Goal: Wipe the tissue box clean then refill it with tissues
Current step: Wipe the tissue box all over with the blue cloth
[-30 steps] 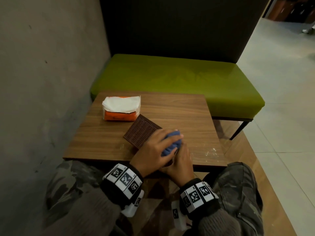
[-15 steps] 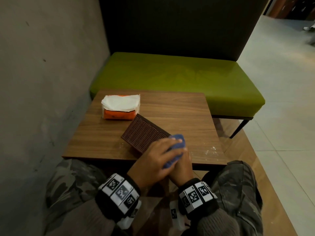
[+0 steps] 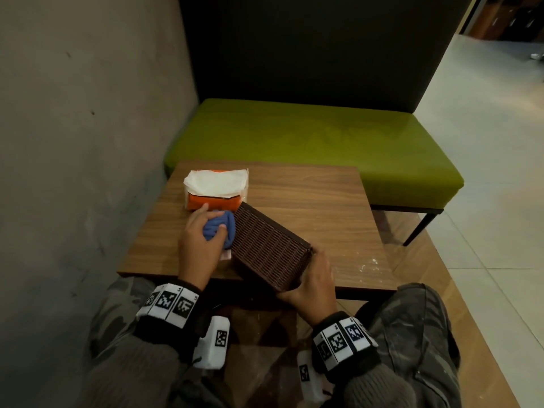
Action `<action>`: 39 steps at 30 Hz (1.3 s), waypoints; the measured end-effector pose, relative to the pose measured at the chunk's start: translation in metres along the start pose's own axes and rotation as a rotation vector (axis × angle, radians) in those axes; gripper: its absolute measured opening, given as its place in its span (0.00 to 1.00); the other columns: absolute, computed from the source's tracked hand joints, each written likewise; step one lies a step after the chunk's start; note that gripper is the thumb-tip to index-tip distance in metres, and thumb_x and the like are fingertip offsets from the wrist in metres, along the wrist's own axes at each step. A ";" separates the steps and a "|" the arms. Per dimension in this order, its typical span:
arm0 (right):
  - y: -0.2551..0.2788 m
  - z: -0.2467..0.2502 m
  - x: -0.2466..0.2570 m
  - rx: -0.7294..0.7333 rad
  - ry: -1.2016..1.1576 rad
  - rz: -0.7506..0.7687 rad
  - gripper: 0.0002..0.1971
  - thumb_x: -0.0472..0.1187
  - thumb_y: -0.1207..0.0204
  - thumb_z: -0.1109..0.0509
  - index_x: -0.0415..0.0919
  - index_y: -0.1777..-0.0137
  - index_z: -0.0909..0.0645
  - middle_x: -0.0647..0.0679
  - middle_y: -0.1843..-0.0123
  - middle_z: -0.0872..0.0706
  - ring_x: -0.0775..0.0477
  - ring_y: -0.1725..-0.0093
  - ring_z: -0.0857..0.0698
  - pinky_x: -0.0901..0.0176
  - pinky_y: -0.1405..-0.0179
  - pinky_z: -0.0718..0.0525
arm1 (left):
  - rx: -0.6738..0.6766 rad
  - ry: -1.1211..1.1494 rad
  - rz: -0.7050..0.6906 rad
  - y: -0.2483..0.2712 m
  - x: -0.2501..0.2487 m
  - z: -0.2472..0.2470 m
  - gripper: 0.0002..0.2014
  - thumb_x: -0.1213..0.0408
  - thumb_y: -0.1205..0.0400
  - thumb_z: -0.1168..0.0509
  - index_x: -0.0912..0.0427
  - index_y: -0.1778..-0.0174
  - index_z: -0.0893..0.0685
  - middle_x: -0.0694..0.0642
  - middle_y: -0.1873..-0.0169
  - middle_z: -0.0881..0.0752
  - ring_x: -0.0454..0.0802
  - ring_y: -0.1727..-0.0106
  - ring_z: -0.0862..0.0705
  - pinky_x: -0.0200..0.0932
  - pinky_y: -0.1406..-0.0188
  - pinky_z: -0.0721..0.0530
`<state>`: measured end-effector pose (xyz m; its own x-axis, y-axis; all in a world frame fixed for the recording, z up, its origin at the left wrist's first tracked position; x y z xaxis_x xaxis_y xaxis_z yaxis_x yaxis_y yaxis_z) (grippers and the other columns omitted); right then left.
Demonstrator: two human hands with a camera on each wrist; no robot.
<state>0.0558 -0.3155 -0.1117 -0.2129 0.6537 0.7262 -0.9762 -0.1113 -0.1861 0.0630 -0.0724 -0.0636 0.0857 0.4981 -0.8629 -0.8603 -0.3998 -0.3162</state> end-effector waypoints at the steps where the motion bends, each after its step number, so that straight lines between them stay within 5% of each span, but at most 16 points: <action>1: 0.002 0.002 0.001 -0.019 -0.024 0.001 0.54 0.51 0.51 0.15 0.39 0.26 0.36 0.50 0.34 0.29 0.55 0.34 0.32 0.50 0.30 0.27 | -0.044 0.073 0.112 0.001 0.011 0.005 0.09 0.71 0.21 0.35 0.56 0.49 0.13 0.58 0.36 0.19 0.54 0.33 0.22 0.48 0.36 0.23; 3: 0.008 0.005 0.000 -0.054 -0.063 0.014 0.53 0.58 0.51 0.19 0.39 0.26 0.36 0.54 0.35 0.33 0.57 0.34 0.34 0.54 0.34 0.28 | -0.111 0.320 0.420 0.011 0.041 0.013 0.05 0.63 0.20 0.34 0.52 0.58 0.13 0.58 0.49 0.14 0.63 0.39 0.18 0.50 0.49 0.18; 5: 0.011 0.010 -0.005 -0.074 -0.084 -0.003 0.52 0.58 0.50 0.19 0.39 0.26 0.36 0.56 0.36 0.34 0.58 0.35 0.35 0.57 0.34 0.30 | -0.016 0.507 0.753 0.027 0.070 0.005 0.16 0.49 0.22 0.34 0.57 0.49 0.13 0.63 0.49 0.13 0.66 0.40 0.17 0.50 0.55 0.19; 8: 0.010 0.022 -0.013 -0.139 -0.142 -0.078 0.54 0.46 0.51 0.12 0.38 0.27 0.37 0.55 0.37 0.34 0.57 0.35 0.35 0.62 0.34 0.33 | 0.263 0.556 0.960 0.051 0.082 -0.008 0.39 0.30 0.34 0.34 0.55 0.35 0.19 0.65 0.38 0.17 0.62 0.40 0.17 0.55 0.43 0.19; 11: 0.007 0.026 -0.002 -0.151 -0.188 -0.050 0.54 0.42 0.52 0.11 0.40 0.27 0.38 0.54 0.38 0.35 0.57 0.35 0.35 0.72 0.37 0.37 | 0.426 0.507 0.948 0.073 0.056 -0.025 0.52 0.22 0.62 0.30 0.55 0.48 0.16 0.62 0.54 0.09 0.61 0.52 0.11 0.55 0.47 0.16; 14: 0.011 0.021 0.019 -0.146 -0.222 0.089 0.50 0.55 0.49 0.17 0.53 0.29 0.42 0.56 0.38 0.33 0.60 0.35 0.33 0.81 0.36 0.37 | 0.321 0.586 0.849 0.074 0.033 -0.037 0.59 0.24 0.69 0.28 0.58 0.45 0.19 0.62 0.55 0.11 0.54 0.58 0.14 0.47 0.54 0.18; 17: 0.013 0.019 0.028 -0.137 -0.272 0.130 0.47 0.60 0.49 0.22 0.59 0.30 0.42 0.59 0.37 0.33 0.63 0.35 0.34 0.81 0.34 0.38 | 0.337 0.749 0.762 0.072 0.004 -0.050 0.55 0.33 0.79 0.24 0.54 0.54 0.20 0.55 0.69 0.10 0.50 0.68 0.11 0.39 0.74 0.15; 19: 0.010 0.017 0.022 -0.104 -0.278 0.101 0.47 0.61 0.49 0.22 0.59 0.30 0.43 0.61 0.36 0.33 0.61 0.34 0.32 0.65 0.27 0.33 | 0.390 0.844 0.819 0.078 0.000 -0.060 0.52 0.41 0.69 0.17 0.58 0.48 0.18 0.60 0.65 0.08 0.53 0.66 0.09 0.41 0.78 0.15; 22: 0.003 0.008 0.013 0.033 -0.180 0.040 0.54 0.61 0.49 0.21 0.54 0.24 0.47 0.55 0.28 0.33 0.52 0.26 0.34 0.29 0.23 0.39 | 0.369 0.835 0.802 0.077 0.017 -0.069 0.49 0.44 0.46 0.19 0.57 0.30 0.26 0.65 0.43 0.13 0.60 0.50 0.11 0.48 0.63 0.12; 25: 0.004 0.010 0.015 0.126 -0.112 0.021 0.67 0.71 0.49 0.24 0.55 0.20 0.68 0.55 0.15 0.57 0.51 0.16 0.52 0.31 0.19 0.52 | 0.196 0.646 0.594 0.061 0.016 -0.055 0.56 0.49 0.44 0.18 0.50 0.21 0.40 0.62 0.35 0.19 0.56 0.42 0.15 0.49 0.52 0.15; 28: 0.007 0.028 0.037 0.087 -0.162 0.052 0.71 0.79 0.49 0.30 0.53 0.20 0.75 0.73 0.22 0.73 0.60 0.17 0.62 0.36 0.17 0.50 | 0.171 0.514 0.371 0.048 0.004 -0.048 0.67 0.55 0.41 0.18 0.32 0.23 0.67 0.55 0.26 0.29 0.50 0.30 0.24 0.53 0.35 0.22; 31: 0.002 0.038 0.067 0.103 -0.256 0.041 0.72 0.74 0.50 0.24 0.57 0.20 0.75 0.72 0.22 0.63 0.62 0.18 0.57 0.47 0.16 0.48 | 0.211 0.334 0.202 0.048 -0.011 -0.050 0.70 0.46 0.47 0.19 0.26 0.28 0.72 0.44 0.19 0.47 0.43 0.20 0.41 0.48 0.24 0.37; 34: -0.007 0.037 0.076 0.053 -0.275 0.013 0.73 0.61 0.48 0.16 0.49 0.18 0.69 0.58 0.18 0.52 0.58 0.18 0.50 0.58 0.18 0.45 | 0.275 0.244 0.172 0.056 -0.015 -0.062 0.69 0.33 0.50 0.22 0.28 0.24 0.67 0.49 0.19 0.43 0.46 0.21 0.36 0.50 0.25 0.33; 39: -0.012 0.046 0.043 -0.131 -0.369 -0.067 0.56 0.54 0.54 0.17 0.48 0.24 0.41 0.51 0.32 0.28 0.53 0.30 0.28 0.49 0.29 0.24 | 0.378 0.272 0.128 0.055 -0.022 -0.061 0.72 0.49 0.47 0.16 0.26 0.28 0.72 0.52 0.21 0.38 0.48 0.22 0.33 0.56 0.25 0.33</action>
<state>0.0562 -0.3200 -0.0479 -0.1729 0.3410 0.9240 -0.9800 0.0345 -0.1961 0.0448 -0.1522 -0.0860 0.0524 0.2237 -0.9733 -0.9905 -0.1122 -0.0791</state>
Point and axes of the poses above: each hand's wrist, its own y-axis away from the middle knuckle, its own z-axis out of the back of the hand, x = y × z, the point moved 9 cm from there along -y, towards the middle knuckle
